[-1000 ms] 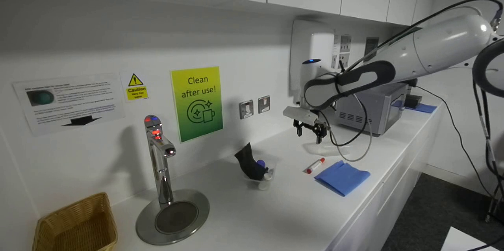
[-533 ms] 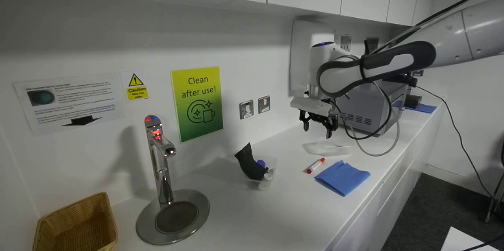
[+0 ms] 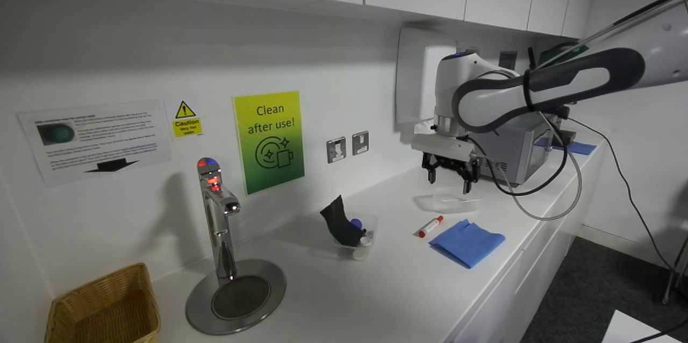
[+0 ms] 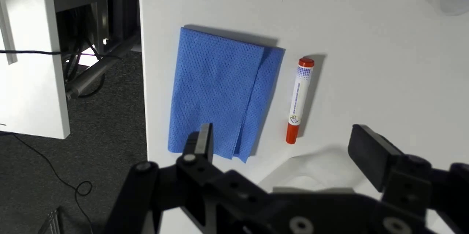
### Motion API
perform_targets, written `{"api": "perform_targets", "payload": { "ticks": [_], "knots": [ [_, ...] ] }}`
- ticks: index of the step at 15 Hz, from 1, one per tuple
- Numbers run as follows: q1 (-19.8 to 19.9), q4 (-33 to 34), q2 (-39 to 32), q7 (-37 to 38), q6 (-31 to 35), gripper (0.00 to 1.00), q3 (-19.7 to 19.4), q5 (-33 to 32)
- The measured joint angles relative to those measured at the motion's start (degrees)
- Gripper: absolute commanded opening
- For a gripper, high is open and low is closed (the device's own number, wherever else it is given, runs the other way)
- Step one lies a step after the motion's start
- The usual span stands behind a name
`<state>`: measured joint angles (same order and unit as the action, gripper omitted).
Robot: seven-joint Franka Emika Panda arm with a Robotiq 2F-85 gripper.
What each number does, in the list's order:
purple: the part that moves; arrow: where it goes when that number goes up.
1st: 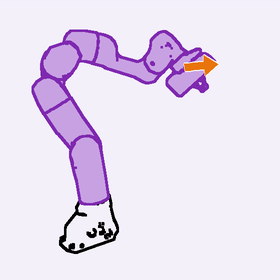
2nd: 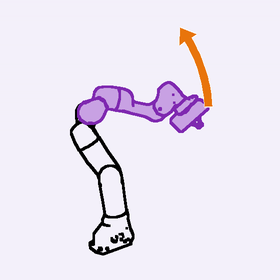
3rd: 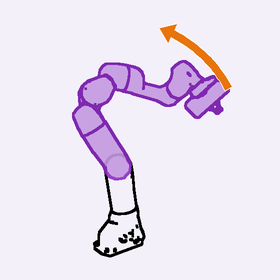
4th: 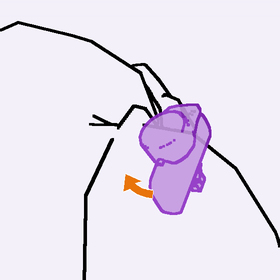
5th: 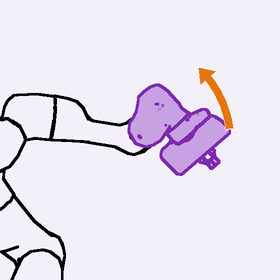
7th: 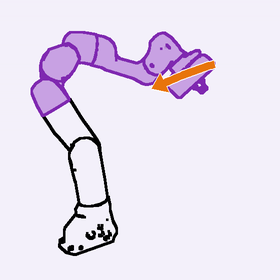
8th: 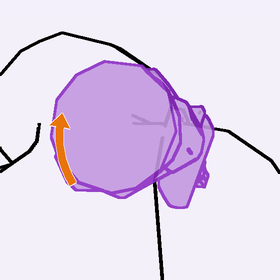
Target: Put the white and red marker on the counter.
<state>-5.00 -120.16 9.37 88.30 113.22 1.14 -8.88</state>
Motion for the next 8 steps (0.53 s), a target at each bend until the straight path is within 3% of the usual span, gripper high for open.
{"api": "perform_targets", "payload": {
  "ticks": [8],
  "knots": [
    [0.5,-0.2,0.0,0.0,0.0,1.00,0.3,0.0]
  ]
}}
